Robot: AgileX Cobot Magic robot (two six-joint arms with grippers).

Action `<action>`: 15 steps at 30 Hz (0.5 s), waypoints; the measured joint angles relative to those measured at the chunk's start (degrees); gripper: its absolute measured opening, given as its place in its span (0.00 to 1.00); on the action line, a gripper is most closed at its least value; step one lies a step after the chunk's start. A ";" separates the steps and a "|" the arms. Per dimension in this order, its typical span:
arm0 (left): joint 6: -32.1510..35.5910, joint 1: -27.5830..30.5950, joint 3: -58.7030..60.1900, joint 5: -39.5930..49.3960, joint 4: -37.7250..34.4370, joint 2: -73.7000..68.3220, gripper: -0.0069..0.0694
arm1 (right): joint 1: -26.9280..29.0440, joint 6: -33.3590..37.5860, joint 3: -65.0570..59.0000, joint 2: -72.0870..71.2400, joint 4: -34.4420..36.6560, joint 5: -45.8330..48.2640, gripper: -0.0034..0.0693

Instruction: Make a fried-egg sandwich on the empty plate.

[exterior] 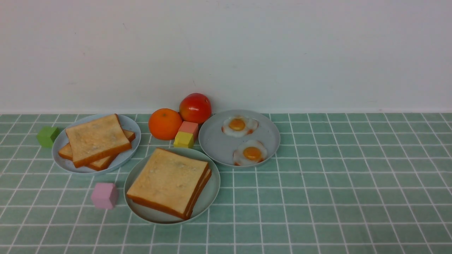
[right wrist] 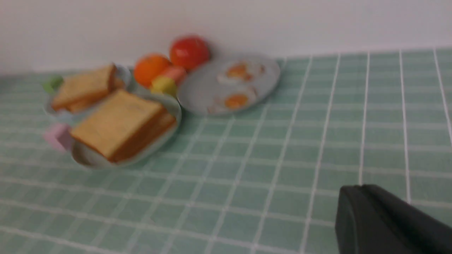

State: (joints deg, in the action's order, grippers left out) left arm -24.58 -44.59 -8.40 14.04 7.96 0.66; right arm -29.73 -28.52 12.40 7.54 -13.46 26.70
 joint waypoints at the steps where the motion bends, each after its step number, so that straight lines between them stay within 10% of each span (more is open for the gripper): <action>1: 0.00 0.00 0.00 0.16 0.00 0.00 0.07 | 1.11 -0.15 -1.87 -0.13 -2.31 0.07 0.07; 8: 0.00 0.00 0.00 0.41 0.00 0.00 0.07 | 19.18 5.04 -10.18 -1.79 2.36 -11.15 0.03; 15: 0.00 0.00 0.00 0.77 0.00 0.00 0.08 | 24.18 12.54 -13.82 -7.98 8.34 -10.93 0.03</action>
State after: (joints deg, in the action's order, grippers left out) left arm -24.58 -44.59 -8.40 14.81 7.96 0.66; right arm -5.55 -15.98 -1.42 -0.43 -5.12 15.77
